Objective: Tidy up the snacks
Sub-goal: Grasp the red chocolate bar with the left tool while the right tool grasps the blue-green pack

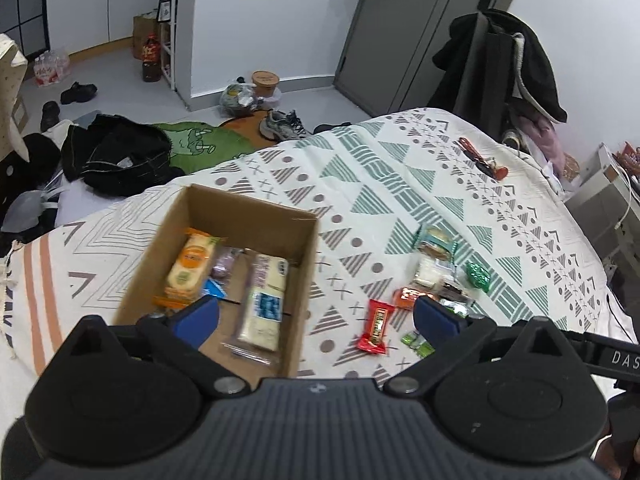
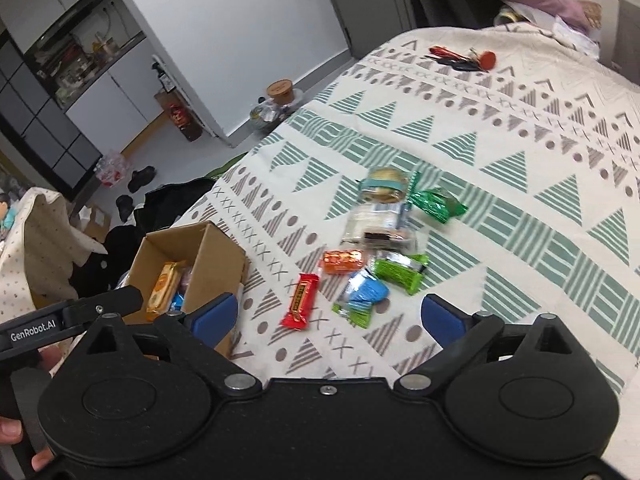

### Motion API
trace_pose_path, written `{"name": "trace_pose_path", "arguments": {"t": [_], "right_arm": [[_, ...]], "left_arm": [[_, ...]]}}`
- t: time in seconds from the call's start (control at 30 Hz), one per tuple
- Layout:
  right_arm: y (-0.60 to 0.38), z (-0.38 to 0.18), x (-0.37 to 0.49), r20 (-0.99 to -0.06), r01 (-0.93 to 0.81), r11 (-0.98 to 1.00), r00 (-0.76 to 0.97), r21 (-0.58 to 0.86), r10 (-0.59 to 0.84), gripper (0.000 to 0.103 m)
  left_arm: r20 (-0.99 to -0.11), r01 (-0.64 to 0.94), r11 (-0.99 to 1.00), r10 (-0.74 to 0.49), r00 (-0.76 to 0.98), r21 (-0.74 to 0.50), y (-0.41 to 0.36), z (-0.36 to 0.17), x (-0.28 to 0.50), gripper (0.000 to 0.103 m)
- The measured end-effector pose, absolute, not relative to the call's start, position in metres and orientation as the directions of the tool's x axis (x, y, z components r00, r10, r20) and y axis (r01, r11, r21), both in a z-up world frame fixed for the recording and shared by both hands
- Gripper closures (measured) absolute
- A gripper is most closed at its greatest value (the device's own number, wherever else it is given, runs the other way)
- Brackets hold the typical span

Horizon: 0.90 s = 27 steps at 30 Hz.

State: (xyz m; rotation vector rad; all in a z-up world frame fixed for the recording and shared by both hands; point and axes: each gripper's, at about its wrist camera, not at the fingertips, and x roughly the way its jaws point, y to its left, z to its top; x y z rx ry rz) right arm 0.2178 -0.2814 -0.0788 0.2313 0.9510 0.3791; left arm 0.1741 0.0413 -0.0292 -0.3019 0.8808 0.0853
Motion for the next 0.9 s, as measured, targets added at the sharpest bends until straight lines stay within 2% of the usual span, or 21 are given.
{"name": "trace_pose_path", "arguments": {"t": [0.33,0.6,0.73,0.83,0.9], "right_arm": [[-0.302,-0.096,0.225,-0.753,-0.219,0.908,0.508,0.357,0.419,0.005],[-0.318,-0.122,0.237,-0.722,-0.204,0.871,0.492,0.447,0.486,0.017],[-0.319,-0.141,0.243,-0.714,-0.175,0.840,0.456,0.513,0.531,0.033],[-0.316,-0.155,0.249,-0.716,-0.162,0.827,0.429,0.539,0.551,0.040],[-0.314,-0.163,0.253,-0.716,-0.155,0.819,0.415,0.552,0.561,0.044]], "left_arm": [[-0.780,-0.188,0.958,-0.052,0.624,-0.215,0.010,-0.037,0.176,0.000],[-0.768,-0.155,0.964,-0.071,0.636,-0.217,-0.010,-0.042,0.185,0.001],[-0.759,-0.144,0.964,-0.079,0.646,-0.222,-0.017,-0.050,0.191,0.004],[-0.762,-0.136,0.967,-0.079,0.643,-0.215,-0.022,-0.059,0.198,0.015],[-0.769,-0.132,0.964,-0.098,0.631,-0.231,-0.023,-0.067,0.203,0.026]]}}
